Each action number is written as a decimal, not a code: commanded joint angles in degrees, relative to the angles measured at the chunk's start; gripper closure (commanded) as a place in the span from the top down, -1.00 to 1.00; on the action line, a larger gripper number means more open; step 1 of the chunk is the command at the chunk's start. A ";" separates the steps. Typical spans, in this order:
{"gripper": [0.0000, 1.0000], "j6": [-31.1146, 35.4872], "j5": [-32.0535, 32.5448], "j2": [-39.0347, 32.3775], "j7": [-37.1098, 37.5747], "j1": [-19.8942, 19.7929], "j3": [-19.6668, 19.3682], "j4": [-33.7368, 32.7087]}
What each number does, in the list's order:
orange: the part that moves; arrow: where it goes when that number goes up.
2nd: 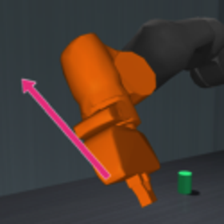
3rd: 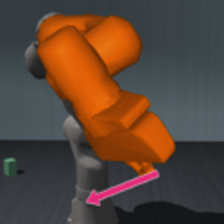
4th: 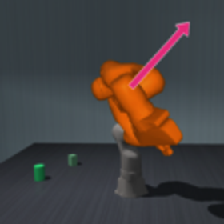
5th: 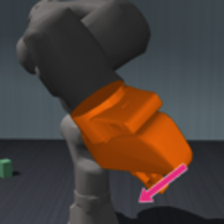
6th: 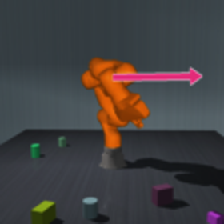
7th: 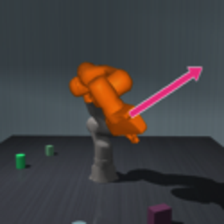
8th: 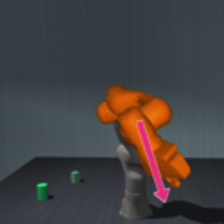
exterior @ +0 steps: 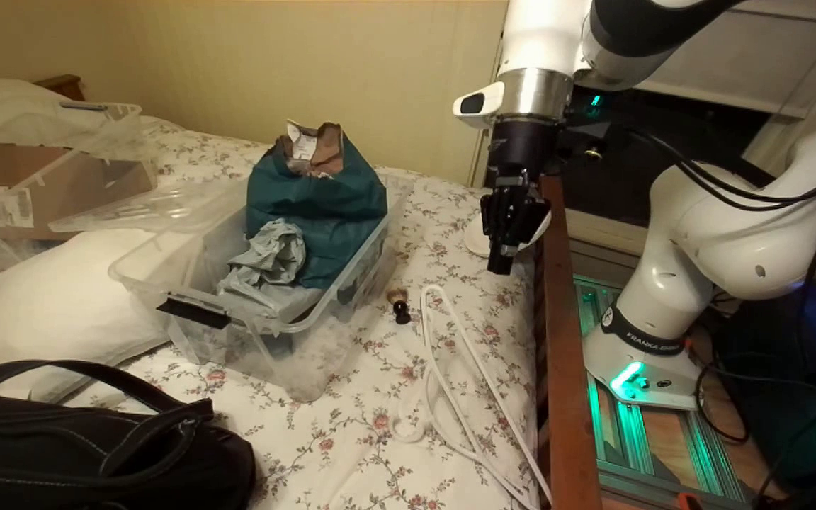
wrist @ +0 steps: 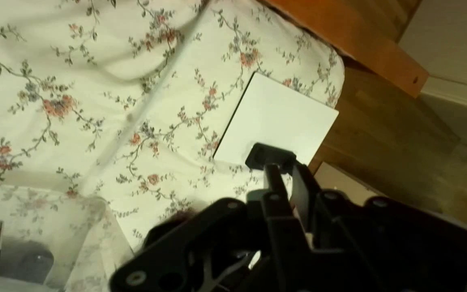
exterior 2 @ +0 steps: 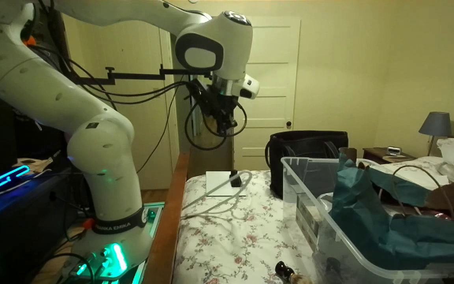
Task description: Put the clothing hanger into the plastic container box
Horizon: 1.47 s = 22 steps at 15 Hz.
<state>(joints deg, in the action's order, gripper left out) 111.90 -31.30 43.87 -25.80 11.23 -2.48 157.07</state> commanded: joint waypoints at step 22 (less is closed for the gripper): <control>1.00 6.96 27.31 -5.66 33.56 -8.09 12.28 0.30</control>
<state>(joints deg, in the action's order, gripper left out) 120.14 -7.37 38.46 3.62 3.94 8.38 157.43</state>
